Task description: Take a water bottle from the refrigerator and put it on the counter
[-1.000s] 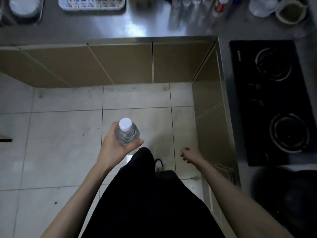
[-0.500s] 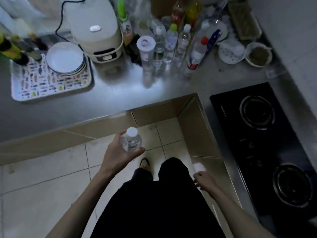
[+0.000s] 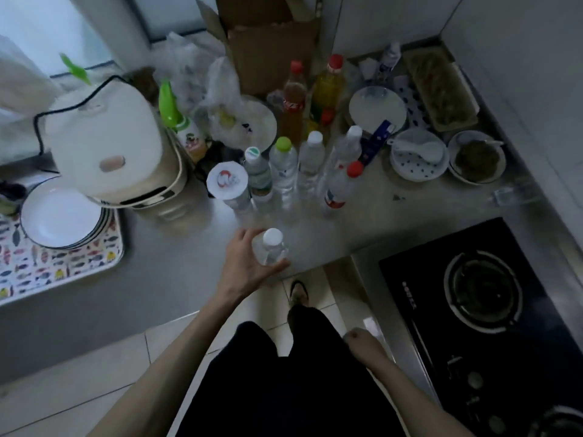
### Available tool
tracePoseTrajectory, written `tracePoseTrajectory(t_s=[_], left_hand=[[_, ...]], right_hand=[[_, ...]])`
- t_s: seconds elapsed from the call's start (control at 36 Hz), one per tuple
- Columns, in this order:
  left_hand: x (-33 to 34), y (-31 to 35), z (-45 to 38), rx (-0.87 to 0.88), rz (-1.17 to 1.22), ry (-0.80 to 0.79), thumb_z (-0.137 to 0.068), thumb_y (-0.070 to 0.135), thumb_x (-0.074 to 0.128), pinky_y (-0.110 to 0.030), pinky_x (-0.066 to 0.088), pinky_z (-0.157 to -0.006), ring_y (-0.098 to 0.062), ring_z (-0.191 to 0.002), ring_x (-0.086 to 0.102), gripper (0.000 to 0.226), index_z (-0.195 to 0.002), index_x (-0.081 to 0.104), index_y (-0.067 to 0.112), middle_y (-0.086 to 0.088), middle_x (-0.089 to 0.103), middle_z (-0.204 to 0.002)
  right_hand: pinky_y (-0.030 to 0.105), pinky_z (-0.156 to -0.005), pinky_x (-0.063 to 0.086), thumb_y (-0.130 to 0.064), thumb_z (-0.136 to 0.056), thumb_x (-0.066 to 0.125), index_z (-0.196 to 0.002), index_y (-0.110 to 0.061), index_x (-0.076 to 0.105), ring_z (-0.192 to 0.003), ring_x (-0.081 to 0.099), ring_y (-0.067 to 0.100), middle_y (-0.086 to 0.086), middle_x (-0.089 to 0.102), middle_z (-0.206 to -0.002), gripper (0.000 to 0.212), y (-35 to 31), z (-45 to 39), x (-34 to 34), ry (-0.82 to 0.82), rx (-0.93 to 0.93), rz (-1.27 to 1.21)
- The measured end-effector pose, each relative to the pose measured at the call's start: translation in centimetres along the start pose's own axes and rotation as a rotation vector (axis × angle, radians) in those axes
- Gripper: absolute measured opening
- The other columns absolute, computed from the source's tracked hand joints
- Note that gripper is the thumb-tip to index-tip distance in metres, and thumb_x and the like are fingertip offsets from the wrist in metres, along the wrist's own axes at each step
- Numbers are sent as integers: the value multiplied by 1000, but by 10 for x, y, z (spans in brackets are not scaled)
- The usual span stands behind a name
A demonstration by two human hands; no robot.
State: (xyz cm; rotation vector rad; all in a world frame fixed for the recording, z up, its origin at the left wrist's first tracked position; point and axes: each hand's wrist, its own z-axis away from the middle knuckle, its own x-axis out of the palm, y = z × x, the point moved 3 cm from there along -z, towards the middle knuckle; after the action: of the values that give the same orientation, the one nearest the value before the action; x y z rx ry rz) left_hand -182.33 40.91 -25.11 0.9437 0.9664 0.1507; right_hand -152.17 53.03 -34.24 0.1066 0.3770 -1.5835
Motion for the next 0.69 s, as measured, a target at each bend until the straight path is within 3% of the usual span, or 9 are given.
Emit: tracePoseTrajectory(t_s=[0.06, 0.11, 0.19, 0.28, 0.39, 0.47, 0.56, 0.69], left_hand=[[13, 8, -25, -2, 8, -22, -64, 50, 93, -29, 44, -93, -14, -109, 53, 75, -127, 64, 20, 2, 58, -117], [25, 18, -46, -10, 25, -45, -65, 48, 93, -25, 40, -93, -13, -112, 51, 76, -130, 63, 21, -1, 59, -124], [41, 37, -76, 4, 44, -75, -68, 43, 94, -27, 42, -96, -21, -121, 54, 73, -129, 63, 19, -3, 59, -127], [53, 48, -101, 44, 38, -84, -69, 42, 93, -34, 47, -100, -24, -121, 56, 72, -129, 62, 17, -4, 59, -127], [69, 46, -129, 53, 53, -90, -69, 38, 94, -31, 47, -96, -19, -118, 55, 73, -129, 61, 14, -6, 60, -130], [74, 43, -141, 39, 48, -95, -68, 41, 92, -25, 43, -94, -7, -111, 50, 75, -131, 58, 18, -4, 60, -131], [73, 40, -146, 43, 49, -160, -69, 44, 89, -26, 43, -97, -12, -119, 53, 77, -133, 54, 20, -3, 58, -133], [68, 39, -146, 17, 67, -235, -69, 39, 91, -29, 48, -99, -17, -121, 57, 79, -135, 55, 15, -5, 59, -134]], right_hand=[[32, -67, 35, -20, -102, 43, -86, -10, 54, -64, 47, 14, 1, 53, -77, 22, -17, -2, -14, -81, -5, 53], [33, -67, 32, -19, -102, 45, -87, -8, 49, -59, 41, 14, 1, 47, -72, 19, -27, -2, -23, -117, 8, 65], [30, -71, 35, -20, -101, 48, -98, -6, 58, -72, 51, 19, 7, 57, -89, 18, -30, -5, -28, -134, 50, 24], [28, -68, 36, -22, -97, 49, -99, -2, 67, -72, 54, 18, 5, 58, -86, 26, -24, -9, -22, -100, 74, 17], [27, -72, 41, -24, -93, 50, -83, -15, 56, -75, 57, 20, 4, 60, -84, 14, -16, -14, -10, -77, 112, -39], [30, -69, 35, -16, -87, 48, -74, -13, 44, -64, 44, 19, 9, 47, -73, 13, -15, -14, -2, -86, 113, -112], [34, -70, 30, -9, -87, 48, -81, -11, 46, -74, 42, 21, 14, 44, -79, 7, -13, -11, 4, -51, 158, -256], [34, -68, 39, -10, -86, 47, -80, -11, 53, -71, 49, 23, 11, 55, -79, 8, -12, -5, 18, -13, 189, -377]])
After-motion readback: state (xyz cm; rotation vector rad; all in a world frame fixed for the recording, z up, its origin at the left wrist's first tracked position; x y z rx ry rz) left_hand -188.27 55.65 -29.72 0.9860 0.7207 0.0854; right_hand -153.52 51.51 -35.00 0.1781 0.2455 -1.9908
